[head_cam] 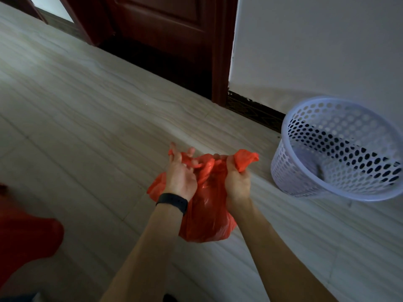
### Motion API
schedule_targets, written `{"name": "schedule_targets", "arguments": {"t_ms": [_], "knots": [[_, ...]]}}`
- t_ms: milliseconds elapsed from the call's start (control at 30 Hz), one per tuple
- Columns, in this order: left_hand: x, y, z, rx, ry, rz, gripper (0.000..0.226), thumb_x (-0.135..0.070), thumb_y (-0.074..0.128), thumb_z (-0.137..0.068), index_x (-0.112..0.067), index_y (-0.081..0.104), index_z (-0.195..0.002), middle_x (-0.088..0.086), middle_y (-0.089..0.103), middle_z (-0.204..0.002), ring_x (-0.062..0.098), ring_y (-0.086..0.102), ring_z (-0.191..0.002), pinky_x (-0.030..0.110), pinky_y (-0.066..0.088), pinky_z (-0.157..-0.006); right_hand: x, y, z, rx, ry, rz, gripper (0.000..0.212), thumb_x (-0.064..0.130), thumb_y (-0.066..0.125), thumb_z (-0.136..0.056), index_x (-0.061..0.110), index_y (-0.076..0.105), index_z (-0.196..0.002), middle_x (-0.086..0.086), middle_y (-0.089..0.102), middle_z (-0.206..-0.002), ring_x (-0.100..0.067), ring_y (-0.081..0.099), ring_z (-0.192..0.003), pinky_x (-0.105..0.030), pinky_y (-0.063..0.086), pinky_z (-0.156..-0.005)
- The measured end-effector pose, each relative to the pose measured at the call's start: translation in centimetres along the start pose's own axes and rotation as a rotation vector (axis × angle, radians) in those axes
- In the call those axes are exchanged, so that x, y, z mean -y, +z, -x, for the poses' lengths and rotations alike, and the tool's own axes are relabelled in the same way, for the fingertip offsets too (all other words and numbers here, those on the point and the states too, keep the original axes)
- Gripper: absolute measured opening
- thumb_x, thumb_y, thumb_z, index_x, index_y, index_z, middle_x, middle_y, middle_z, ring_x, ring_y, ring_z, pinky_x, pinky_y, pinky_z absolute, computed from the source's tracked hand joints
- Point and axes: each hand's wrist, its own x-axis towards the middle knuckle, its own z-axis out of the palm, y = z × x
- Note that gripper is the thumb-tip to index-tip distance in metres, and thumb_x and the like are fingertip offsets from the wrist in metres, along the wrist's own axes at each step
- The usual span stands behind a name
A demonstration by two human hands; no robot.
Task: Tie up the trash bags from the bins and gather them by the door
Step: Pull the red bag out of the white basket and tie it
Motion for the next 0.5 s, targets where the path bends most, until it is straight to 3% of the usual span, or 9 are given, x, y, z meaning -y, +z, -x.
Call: {"name": "schedule_targets", "arguments": {"t_ms": [67, 133, 167, 233, 300, 433, 500], "knots": [[-0.2, 0.1, -0.3, -0.072, 0.048, 0.113, 0.034, -0.035, 0.041, -0.104, -0.03, 0.046, -0.137, -0.005, 0.05, -0.067, 0.011, 0.039, -0.044, 0.033, 0.058, -0.082, 0.4, -0.1, 0.0, 0.015, 0.049, -0.15, 0.029, 0.024, 0.05, -0.102, 0.011, 0.066, -0.082, -0.005, 0.078, -0.085, -0.02, 0.075, -0.08, -0.036, 0.058, -0.084], [-1.3, 0.4, 0.2, -0.107, 0.042, 0.165, 0.026, -0.025, 0.031, -0.107, -0.03, 0.051, -0.124, -0.005, 0.044, -0.064, 0.009, 0.026, -0.032, 0.022, 0.05, -0.05, 1.3, -0.5, 0.0, 0.045, 0.143, -0.393, 0.03, 0.019, 0.044, -0.104, 0.013, 0.053, -0.075, -0.007, 0.072, -0.069, -0.022, 0.071, -0.069, -0.037, 0.057, -0.078], [-2.0, 0.5, 0.5, -0.101, 0.029, 0.172, 0.026, -0.024, 0.029, -0.108, -0.029, 0.053, -0.118, -0.005, 0.045, -0.062, 0.008, 0.024, -0.03, 0.02, 0.042, -0.042, 2.0, -0.7, 0.0, 0.064, 0.169, -0.496, 0.031, 0.015, 0.041, -0.103, 0.012, 0.049, -0.074, -0.007, 0.066, -0.06, -0.024, 0.067, -0.064, -0.038, 0.055, -0.076], [-3.6, 0.7, 1.1, -0.063, 0.02, 0.131, 0.028, -0.025, 0.026, -0.108, -0.026, 0.054, -0.109, -0.005, 0.046, -0.06, 0.005, 0.022, -0.029, 0.018, 0.031, -0.038, 3.2, -1.2, 0.3, 0.077, 0.143, -0.558, 0.034, 0.007, 0.036, -0.102, 0.011, 0.046, -0.07, -0.003, 0.053, -0.047, -0.02, 0.06, -0.049, -0.036, 0.051, -0.069], [-5.4, 0.9, 1.6, -0.004, 0.011, 0.018, 0.03, -0.025, 0.025, -0.108, -0.025, 0.055, -0.11, -0.007, 0.045, -0.057, 0.004, 0.022, -0.029, 0.018, 0.026, -0.038, 3.9, -1.6, 0.8, 0.081, 0.112, -0.455, 0.034, 0.004, 0.037, -0.1, 0.01, 0.045, -0.067, 0.001, 0.043, -0.042, -0.016, 0.052, -0.04, -0.033, 0.045, -0.062], [-7.4, 0.1, 3.0, 0.06, -0.013, -0.251, 0.031, -0.024, 0.027, -0.108, -0.023, 0.057, -0.116, -0.009, 0.034, -0.05, 0.004, 0.021, -0.028, 0.019, 0.023, -0.038, 3.6, -2.9, 0.8, 0.069, 0.125, -0.176, 0.033, 0.004, 0.041, -0.095, 0.012, 0.042, -0.063, 0.002, 0.034, -0.042, -0.02, 0.045, -0.043, -0.028, 0.036, -0.049], [-7.5, -1.6, 3.3, 0.01, -0.027, -0.276, 0.031, -0.019, 0.026, -0.107, -0.018, 0.056, -0.111, -0.009, 0.03, -0.045, 0.004, 0.02, -0.027, 0.016, 0.022, -0.037, 2.9, -4.3, 0.1, 0.029, 0.131, -0.107, 0.034, 0.001, 0.041, -0.09, 0.014, 0.04, -0.059, -0.001, 0.031, -0.045, -0.021, 0.045, -0.041, -0.029, 0.032, -0.052]]}}
